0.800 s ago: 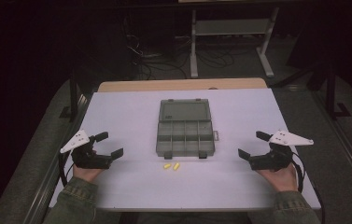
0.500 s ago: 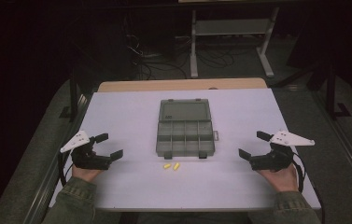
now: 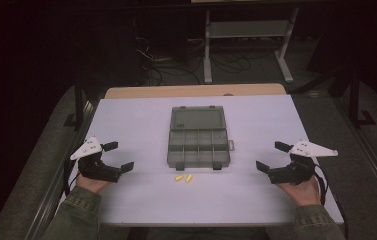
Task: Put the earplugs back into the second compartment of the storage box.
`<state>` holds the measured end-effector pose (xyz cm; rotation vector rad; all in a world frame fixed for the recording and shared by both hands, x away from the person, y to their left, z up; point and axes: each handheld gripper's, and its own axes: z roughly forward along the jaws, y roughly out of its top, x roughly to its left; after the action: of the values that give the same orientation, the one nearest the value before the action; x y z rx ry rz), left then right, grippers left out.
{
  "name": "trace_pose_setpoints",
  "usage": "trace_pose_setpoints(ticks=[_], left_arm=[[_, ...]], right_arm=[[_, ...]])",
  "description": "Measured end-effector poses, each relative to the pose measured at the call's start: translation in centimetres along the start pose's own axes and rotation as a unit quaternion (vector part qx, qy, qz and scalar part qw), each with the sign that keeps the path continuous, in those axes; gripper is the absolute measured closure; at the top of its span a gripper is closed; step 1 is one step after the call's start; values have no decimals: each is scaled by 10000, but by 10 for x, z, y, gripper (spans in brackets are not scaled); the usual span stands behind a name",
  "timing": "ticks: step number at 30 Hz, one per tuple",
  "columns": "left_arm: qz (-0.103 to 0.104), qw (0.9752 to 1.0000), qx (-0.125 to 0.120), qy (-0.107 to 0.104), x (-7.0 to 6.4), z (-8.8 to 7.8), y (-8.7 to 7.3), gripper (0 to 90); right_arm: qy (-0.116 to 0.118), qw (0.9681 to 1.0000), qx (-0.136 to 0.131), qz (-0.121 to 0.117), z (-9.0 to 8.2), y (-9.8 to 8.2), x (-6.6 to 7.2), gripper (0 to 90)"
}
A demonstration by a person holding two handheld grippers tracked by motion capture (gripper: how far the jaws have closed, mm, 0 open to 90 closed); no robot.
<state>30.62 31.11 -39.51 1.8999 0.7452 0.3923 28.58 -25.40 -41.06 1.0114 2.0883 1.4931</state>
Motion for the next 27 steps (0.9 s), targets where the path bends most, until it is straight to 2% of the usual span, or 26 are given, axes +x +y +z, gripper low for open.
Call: trace_pose_setpoints(ticks=[2,7,14,17,27], left_arm=[[64,9999,65,-47,-1,2,4,0],[73,9998,115,-139,-2,3,12,0],[274,9989,301,-239,-7,11,24,0],[395,9979,408,-317,-11,17,31,0],[510,9959,586,-458,-19,33,41,0]], right_arm=[[-4,10000,2,-1,0,0,0,0],[46,10000,-11,-50,-2,0,2,0],[103,9999,-102,-74,-5,1,2,0],[108,9999,-80,-56,-4,0,2,0],[120,9998,51,-138,-2,0,4,0]])
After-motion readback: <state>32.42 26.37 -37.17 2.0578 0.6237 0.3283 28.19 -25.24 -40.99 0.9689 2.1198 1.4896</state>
